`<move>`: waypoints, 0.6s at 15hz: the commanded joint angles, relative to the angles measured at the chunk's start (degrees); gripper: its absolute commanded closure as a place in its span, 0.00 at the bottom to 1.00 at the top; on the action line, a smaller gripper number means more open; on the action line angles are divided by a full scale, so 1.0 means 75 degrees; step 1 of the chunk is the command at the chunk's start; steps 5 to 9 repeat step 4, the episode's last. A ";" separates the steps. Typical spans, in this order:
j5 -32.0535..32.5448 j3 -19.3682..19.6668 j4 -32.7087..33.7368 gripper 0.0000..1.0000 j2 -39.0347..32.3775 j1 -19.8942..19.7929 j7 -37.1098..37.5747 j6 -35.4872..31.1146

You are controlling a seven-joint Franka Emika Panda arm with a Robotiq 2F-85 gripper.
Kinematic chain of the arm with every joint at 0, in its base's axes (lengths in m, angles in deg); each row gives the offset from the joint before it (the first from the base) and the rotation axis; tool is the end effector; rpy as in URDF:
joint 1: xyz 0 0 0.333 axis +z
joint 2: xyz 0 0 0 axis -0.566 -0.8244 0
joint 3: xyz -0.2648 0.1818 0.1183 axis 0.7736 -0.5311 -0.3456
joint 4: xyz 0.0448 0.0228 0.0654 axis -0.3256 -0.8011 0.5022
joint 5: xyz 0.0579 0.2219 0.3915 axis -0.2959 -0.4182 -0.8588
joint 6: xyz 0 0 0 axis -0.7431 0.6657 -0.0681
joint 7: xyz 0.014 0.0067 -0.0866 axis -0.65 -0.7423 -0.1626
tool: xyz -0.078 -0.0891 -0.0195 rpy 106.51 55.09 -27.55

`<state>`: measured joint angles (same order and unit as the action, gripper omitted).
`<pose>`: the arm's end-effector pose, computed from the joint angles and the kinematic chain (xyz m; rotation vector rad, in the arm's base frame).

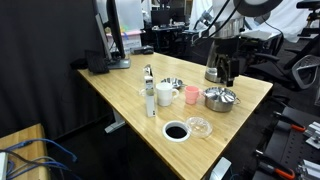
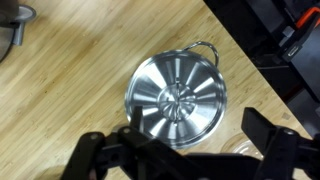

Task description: Put the silver lid on the pot

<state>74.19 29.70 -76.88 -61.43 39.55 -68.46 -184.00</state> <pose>0.4407 0.0577 0.2541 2.8492 1.2890 -0.2217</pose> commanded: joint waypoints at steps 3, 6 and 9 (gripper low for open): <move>-0.0071 0.0072 -0.0069 0.00 0.0240 0.0074 -0.0092 0.0227; -0.0071 0.0072 -0.0082 0.00 0.0240 0.0074 -0.0092 0.0227; -0.0071 0.0072 -0.0082 0.00 0.0240 0.0074 -0.0092 0.0227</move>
